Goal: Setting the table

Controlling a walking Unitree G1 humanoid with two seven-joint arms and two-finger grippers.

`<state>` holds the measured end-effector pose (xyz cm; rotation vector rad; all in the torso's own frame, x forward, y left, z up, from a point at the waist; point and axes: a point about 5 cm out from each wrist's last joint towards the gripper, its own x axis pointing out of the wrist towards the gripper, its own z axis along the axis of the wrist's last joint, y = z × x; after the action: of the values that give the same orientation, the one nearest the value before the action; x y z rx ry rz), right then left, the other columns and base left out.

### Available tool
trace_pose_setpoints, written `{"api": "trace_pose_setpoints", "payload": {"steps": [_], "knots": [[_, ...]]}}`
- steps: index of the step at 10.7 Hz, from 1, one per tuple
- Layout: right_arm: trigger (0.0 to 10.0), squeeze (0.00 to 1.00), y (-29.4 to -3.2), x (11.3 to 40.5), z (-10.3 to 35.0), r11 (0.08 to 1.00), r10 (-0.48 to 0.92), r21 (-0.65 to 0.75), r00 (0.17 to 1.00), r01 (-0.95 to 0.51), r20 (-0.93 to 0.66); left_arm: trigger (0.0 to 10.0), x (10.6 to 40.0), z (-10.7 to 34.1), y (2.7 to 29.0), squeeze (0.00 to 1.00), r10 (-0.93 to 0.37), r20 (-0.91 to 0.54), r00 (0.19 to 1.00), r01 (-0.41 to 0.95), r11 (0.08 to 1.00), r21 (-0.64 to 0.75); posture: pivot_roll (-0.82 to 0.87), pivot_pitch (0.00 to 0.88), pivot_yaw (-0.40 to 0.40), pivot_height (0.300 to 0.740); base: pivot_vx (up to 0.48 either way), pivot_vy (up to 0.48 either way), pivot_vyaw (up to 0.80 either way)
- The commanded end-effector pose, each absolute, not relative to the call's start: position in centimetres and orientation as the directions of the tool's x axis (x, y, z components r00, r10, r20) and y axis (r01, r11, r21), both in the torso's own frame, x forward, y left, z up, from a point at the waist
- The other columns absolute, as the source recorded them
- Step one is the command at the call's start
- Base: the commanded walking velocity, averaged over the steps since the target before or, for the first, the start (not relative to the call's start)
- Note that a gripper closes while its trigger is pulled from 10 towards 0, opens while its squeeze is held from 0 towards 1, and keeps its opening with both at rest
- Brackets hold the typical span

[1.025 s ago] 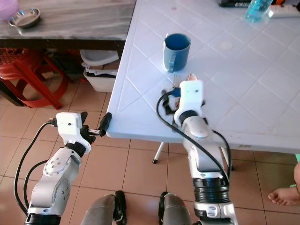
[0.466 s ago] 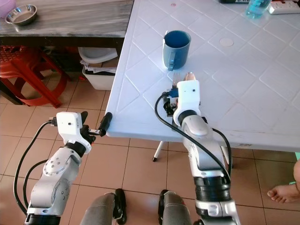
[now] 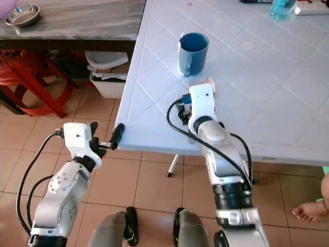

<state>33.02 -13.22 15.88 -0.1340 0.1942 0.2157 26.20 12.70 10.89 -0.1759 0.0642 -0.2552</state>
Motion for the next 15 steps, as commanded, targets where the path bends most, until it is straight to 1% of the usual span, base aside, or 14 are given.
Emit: {"api": "trace_pose_setpoints", "payload": {"steps": [1,4,5,6,7,8,10,12,14,15], "knots": [[0.0,0.00,-13.3,32.6,13.3,0.967,0.198,-0.090,0.923,-0.239,-0.329,10.0,26.0,10.5,13.0,0.00,-0.256,-0.062,0.965,0.241,0.953,-0.181,-0.04,0.228,0.055,0.740,0.000,0.000,0.00],[0.0,0.00,-14.4,31.9,11.5,0.970,0.195,-0.051,0.891,-0.236,-0.410,10.0,26.0,10.5,12.8,0.00,-0.269,-0.062,0.961,0.254,0.949,-0.189,-0.05,0.223,0.052,0.740,0.000,0.000,0.00],[0.0,0.00,-14.8,31.6,11.1,0.971,0.187,-0.058,0.885,-0.233,-0.426,10.0,26.0,10.5,12.7,0.00,-0.278,-0.061,0.959,0.262,0.946,-0.192,-0.05,0.221,0.053,0.740,0.000,0.000,0.00],[0.0,0.00,-15.0,31.3,10.8,0.974,0.185,-0.038,0.877,-0.224,-0.443,10.0,25.9,10.5,12.5,0.00,-0.305,-0.058,0.951,0.287,0.935,-0.207,-0.05,0.220,0.053,0.740,0.000,0.000,0.00],[0.0,0.00,-15.1,31.1,10.5,0.977,0.182,-0.019,0.873,-0.214,-0.453,10.0,25.8,10.5,12.2,0.00,-0.340,-0.053,0.939,0.321,0.921,-0.219,-0.05,0.219,0.052,0.740,0.000,0.000,0.00],[0.0,0.00,-15.0,30.5,10.0,0.979,0.184,0.009,0.863,-0.204,-0.471,10.0,25.3,10.9,11.6,0.00,-0.428,-0.028,0.903,0.410,0.880,-0.239,-0.05,0.218,0.053,0.740,0.000,0.000,0.00],[0.0,0.00,-14.8,30.0,9.5,0.981,0.184,0.041,0.854,-0.188,-0.486,10.0,24.9,11.3,11.0,0.00,-0.512,0.000,0.859,0.494,0.829,-0.260,-0.05,0.213,0.054,0.740,0.000,0.000,0.00],[0.0,0.00,-14.7,29.6,9.2,0.983,0.178,0.059,0.848,-0.171,-0.500,10.0,24.9,11.5,10.9,0.00,-0.539,0.008,0.842,0.523,0.813,-0.254,-0.05,0.214,0.054,0.740,0.000,0.000,0.00],[0.0,0.00,-14.7,29.3,8.9,0.984,0.179,0.090,0.839,-0.155,-0.515,10.0,25.0,11.6,10.9,0.00,-0.531,0.014,0.848,0.517,0.820,-0.247,-0.05,0.214,0.051,0.740,0.000,0.000,0.00],[0.0,0.00,-14.8,29.2,8.9,0.984,0.175,0.078,0.841,-0.158,-0.512,10.0,25.2,11.6,11.1,0.00,-0.513,0.014,0.858,0.501,0.831,-0.242,-0.05,0.216,0.050,0.740,0.000,0.000,0.00]]}}
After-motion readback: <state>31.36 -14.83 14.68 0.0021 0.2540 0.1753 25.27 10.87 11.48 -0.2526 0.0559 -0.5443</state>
